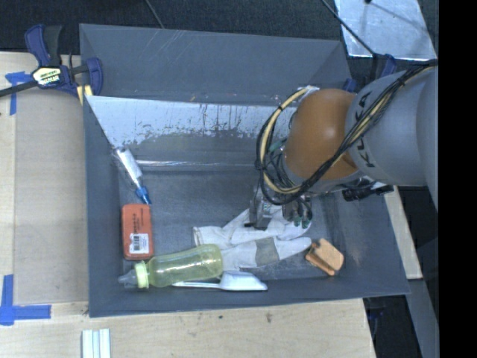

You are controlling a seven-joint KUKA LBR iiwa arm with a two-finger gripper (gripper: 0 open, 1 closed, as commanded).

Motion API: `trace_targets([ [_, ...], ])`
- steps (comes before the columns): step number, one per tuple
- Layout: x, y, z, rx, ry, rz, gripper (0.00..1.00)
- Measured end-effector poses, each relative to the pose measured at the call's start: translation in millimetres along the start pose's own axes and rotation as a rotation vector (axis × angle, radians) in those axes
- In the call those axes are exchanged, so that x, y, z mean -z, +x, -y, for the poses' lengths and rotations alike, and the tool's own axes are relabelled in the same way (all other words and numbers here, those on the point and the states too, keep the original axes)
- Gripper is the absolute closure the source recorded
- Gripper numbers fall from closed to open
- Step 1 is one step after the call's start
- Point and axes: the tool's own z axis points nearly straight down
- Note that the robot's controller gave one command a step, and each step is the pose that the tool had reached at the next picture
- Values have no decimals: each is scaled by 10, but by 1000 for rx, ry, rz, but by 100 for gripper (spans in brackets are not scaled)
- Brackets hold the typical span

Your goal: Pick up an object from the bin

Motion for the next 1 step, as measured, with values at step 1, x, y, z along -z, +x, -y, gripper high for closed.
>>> trace_targets([
  [1,-5,7,-1,1,0,-2,0],
])
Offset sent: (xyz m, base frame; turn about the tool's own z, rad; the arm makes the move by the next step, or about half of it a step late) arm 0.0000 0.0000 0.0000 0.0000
